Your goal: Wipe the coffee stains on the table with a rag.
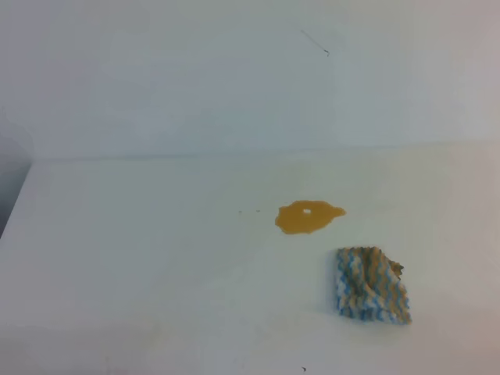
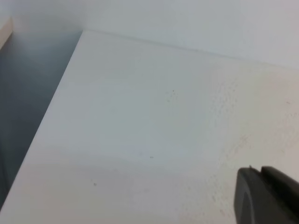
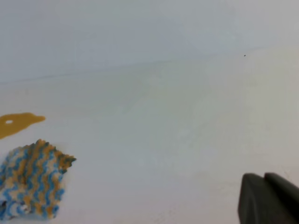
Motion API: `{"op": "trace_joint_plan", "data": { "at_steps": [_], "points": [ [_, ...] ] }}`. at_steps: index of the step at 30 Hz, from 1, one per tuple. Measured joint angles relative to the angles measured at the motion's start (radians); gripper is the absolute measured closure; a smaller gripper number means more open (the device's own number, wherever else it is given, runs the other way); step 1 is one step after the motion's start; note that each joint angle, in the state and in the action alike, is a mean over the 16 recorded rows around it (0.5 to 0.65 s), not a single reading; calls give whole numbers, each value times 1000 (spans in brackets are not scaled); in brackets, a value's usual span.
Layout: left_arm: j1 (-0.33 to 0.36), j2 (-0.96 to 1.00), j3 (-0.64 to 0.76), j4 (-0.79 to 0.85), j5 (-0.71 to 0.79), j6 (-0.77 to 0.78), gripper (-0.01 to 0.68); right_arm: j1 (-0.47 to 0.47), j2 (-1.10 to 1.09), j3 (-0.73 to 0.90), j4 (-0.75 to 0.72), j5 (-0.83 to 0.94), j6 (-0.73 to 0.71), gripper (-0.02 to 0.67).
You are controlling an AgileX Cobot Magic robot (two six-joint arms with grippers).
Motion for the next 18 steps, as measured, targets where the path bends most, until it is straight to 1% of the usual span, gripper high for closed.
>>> {"op": "trace_joint_plan", "data": {
  "at_steps": [18],
  "points": [
    [0,0,0,0,0,1,674,0,0,0,0,0,0,652]
  ]
}}
